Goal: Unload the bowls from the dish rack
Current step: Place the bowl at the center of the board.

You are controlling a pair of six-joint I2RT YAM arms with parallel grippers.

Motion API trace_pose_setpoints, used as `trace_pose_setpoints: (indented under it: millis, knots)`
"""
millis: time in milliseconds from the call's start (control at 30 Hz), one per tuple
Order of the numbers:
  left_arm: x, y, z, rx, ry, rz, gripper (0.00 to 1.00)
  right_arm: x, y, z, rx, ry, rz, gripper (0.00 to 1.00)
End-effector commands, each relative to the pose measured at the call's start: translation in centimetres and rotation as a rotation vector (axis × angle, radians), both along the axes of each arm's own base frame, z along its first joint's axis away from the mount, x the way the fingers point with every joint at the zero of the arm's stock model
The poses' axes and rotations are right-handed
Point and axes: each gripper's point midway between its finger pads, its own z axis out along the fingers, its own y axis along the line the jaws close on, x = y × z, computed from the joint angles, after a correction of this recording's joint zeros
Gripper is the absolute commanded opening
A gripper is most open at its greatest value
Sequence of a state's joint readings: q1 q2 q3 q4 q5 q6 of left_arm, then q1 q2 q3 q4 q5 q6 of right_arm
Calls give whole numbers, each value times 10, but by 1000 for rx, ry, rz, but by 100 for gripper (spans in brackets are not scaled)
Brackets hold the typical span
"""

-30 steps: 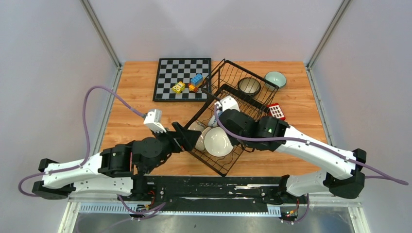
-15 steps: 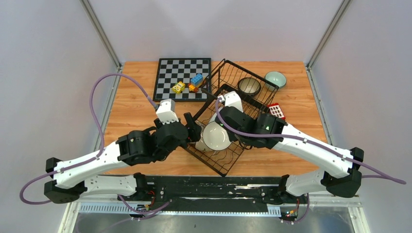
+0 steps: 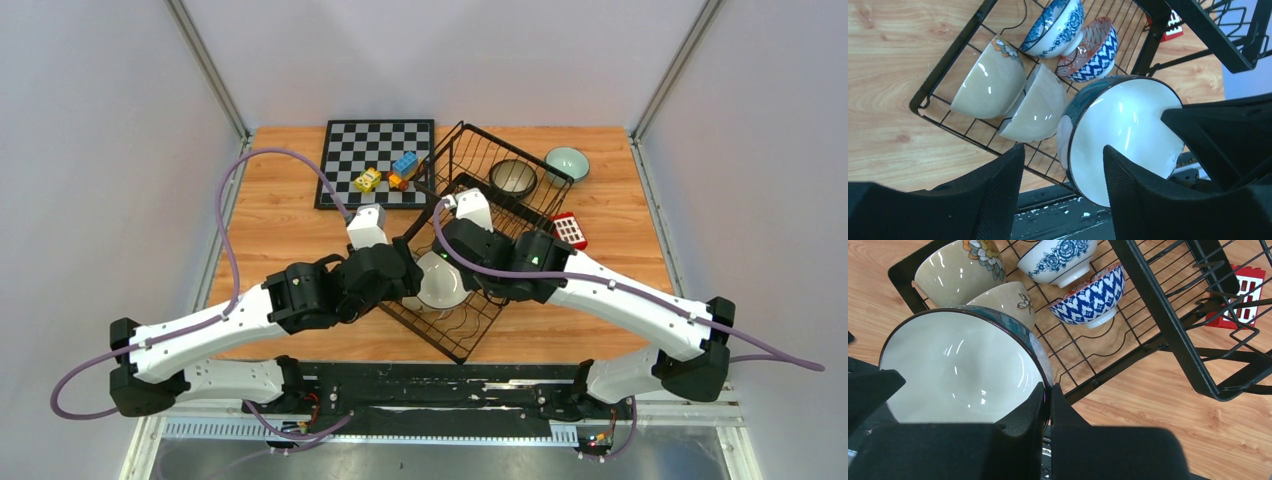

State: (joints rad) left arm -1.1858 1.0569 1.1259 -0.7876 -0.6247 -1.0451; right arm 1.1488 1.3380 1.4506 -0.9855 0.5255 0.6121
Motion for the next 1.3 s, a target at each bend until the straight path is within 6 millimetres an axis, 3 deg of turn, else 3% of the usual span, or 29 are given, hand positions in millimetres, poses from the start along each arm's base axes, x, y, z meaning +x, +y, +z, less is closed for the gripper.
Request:
trace_pose_setpoints:
  millis: [0,133,367,800,967,1100,1200,1267]
  knots:
    - [0,-14,-5,-14,6,-52,54,8,9,22,92,-30,-36,0]
    - [1,-16,-12,17,11,-52,41,9,11,23,93,-34,-34,0]
    - [3,-13,-27,71,30,-39,44,8,14,21,104,-24,-32,0]
    - [3,-14,-35,88,40,-31,0,6,22,18,116,-5,-6,0]
    - [4,-12,-32,83,30,-29,0,2,27,19,124,7,39,1]
    - [5,-7,-22,65,4,-17,0,-3,33,27,151,13,104,29]
    - [9,1,-11,59,-26,6,0,-8,35,38,181,10,148,64]
    - [16,14,-1,72,-52,43,0,-10,33,49,201,-6,166,81]
